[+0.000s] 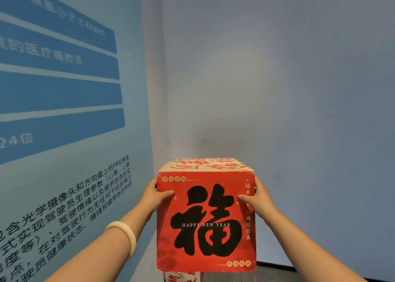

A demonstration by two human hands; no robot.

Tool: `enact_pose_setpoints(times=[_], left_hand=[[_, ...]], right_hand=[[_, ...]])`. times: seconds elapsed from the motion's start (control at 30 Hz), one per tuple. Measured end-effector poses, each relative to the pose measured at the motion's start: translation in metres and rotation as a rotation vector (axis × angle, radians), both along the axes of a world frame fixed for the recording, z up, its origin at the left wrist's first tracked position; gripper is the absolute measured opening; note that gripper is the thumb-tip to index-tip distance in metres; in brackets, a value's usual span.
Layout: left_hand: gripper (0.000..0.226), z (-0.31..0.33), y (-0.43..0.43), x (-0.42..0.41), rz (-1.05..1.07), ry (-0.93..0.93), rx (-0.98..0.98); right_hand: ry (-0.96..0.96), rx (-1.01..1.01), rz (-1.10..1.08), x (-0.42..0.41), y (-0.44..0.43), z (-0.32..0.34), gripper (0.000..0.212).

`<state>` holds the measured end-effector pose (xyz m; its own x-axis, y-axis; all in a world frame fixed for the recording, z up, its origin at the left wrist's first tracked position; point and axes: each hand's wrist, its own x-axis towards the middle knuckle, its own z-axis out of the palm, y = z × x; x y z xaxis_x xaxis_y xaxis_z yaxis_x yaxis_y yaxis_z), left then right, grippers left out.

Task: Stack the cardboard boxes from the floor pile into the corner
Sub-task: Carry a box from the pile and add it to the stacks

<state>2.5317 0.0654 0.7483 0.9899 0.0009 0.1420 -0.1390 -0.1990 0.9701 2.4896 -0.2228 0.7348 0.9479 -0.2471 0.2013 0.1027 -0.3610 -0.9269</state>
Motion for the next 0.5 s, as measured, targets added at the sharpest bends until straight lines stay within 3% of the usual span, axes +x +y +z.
enact_pose_setpoints(times=[0.5], left_hand=[[0.054,-0.002,0.013,0.317,0.144,0.014,0.035]], right_hand=[[0.01,-0.002,0.006,0.328,0.016,0.005,0.066]])
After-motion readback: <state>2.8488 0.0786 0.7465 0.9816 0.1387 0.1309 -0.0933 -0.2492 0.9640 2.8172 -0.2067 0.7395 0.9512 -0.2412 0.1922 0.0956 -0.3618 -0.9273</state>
